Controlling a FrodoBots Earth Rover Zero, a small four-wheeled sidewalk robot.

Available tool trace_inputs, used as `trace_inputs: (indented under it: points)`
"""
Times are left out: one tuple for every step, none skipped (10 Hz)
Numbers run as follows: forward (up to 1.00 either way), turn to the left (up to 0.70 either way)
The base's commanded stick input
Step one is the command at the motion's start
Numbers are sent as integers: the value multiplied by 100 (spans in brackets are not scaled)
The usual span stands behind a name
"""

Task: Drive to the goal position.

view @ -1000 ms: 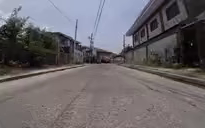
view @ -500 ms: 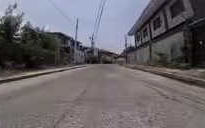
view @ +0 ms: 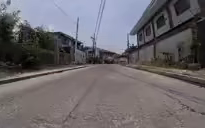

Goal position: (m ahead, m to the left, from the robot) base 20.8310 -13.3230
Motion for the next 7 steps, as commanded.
trace_inputs:
  points:
    - [100, 0]
    - [100, 0]
    - [100, 0]
    - [100, 0]
    - [100, 0]
    - [100, 0]
    - [100, 0]
